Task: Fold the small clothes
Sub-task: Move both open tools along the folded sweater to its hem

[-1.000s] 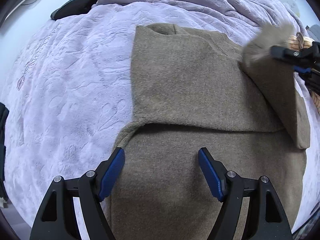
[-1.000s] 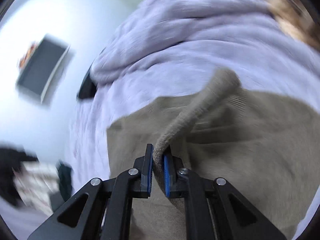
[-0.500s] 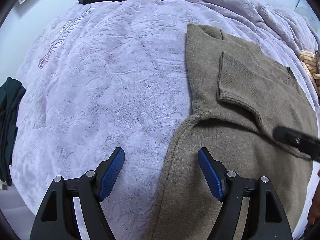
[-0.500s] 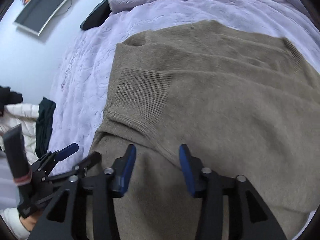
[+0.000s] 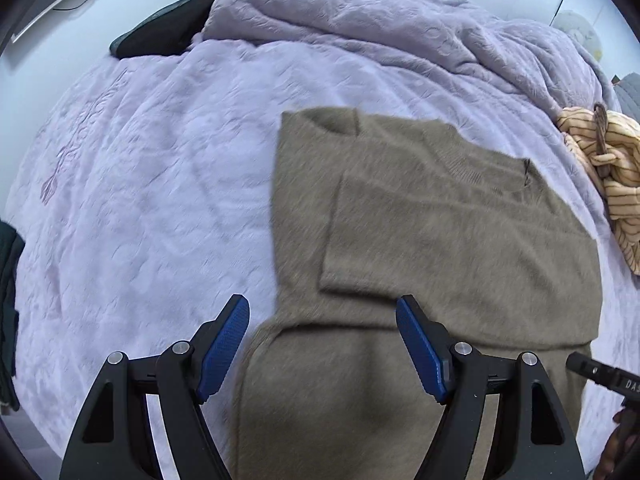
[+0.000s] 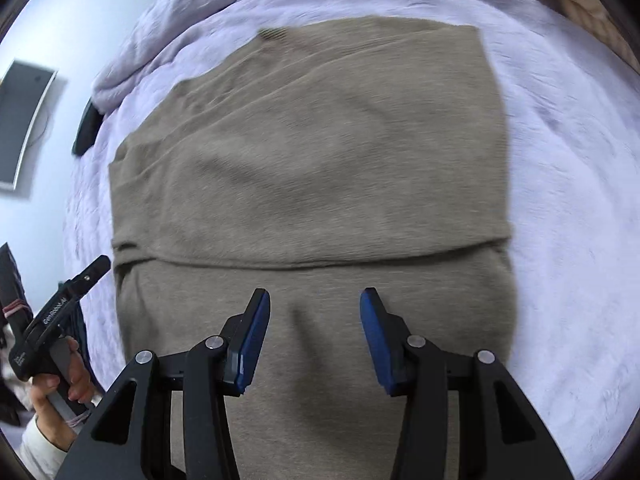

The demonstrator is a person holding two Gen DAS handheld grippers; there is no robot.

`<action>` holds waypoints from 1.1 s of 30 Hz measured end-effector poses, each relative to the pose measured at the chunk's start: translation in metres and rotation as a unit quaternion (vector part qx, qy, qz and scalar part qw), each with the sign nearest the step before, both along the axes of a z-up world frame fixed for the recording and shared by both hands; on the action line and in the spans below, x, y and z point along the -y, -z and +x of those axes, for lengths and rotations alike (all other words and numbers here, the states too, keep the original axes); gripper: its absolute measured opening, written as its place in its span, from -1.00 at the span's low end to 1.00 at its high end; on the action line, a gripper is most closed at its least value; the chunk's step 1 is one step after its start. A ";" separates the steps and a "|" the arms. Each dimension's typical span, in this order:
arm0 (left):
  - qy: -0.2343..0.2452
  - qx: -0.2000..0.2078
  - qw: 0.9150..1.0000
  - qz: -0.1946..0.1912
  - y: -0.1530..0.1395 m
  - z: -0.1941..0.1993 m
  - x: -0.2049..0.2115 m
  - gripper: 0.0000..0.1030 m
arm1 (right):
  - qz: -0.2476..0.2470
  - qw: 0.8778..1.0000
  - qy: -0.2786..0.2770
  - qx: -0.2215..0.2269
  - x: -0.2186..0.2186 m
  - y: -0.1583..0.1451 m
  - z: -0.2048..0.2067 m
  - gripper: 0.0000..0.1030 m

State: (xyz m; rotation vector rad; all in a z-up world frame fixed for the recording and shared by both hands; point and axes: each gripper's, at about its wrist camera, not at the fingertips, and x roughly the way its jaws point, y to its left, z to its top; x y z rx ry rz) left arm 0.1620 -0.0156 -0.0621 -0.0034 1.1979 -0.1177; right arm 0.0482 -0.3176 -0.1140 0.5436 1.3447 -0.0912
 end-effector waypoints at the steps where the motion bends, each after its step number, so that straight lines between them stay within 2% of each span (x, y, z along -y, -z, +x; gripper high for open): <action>1: 0.000 0.001 1.000 -0.003 0.001 0.010 0.008 0.49 | 0.004 1.000 0.013 0.002 0.004 0.000 -0.002 -0.01; 3: 0.009 0.000 1.000 -0.008 0.004 0.023 0.020 0.49 | 0.009 0.999 0.039 0.010 0.017 -0.002 -0.003 -0.01; 6: 0.038 -0.030 0.999 0.022 0.024 0.031 0.036 0.49 | -0.011 0.999 0.045 0.020 0.021 -0.003 0.004 -0.01; 8: 0.045 -0.052 0.996 0.054 0.047 0.029 0.039 0.50 | -0.020 0.999 0.048 0.011 0.022 0.003 0.008 -0.01; 9: 0.044 -0.057 0.996 0.053 0.054 0.025 0.037 0.50 | -0.027 0.998 0.049 -0.008 0.025 0.009 0.008 -0.01; 11: 0.039 -0.043 0.997 0.044 0.051 0.018 0.035 0.50 | -0.028 0.998 0.054 -0.028 0.027 0.016 0.008 -0.02; 18: 0.054 -0.073 0.994 0.057 0.045 -0.014 0.031 0.50 | -0.019 0.998 0.044 -0.037 0.023 0.013 -0.009 0.00; 20: 0.054 -0.084 0.994 0.054 0.044 -0.028 0.028 0.50 | -0.016 0.998 0.044 -0.041 0.022 0.010 -0.016 0.12; 24: 0.048 -0.099 0.993 0.050 0.038 -0.058 0.022 0.50 | -0.005 0.998 0.042 -0.045 0.020 0.002 -0.035 0.17; 28: 0.046 -0.120 0.991 0.036 0.033 -0.083 0.029 0.50 | 0.007 0.998 0.037 -0.055 0.017 -0.004 -0.054 0.19; 33: 0.063 -0.123 0.990 0.038 0.024 -0.122 0.048 0.50 | 0.023 0.998 0.024 -0.060 0.010 -0.009 -0.070 0.28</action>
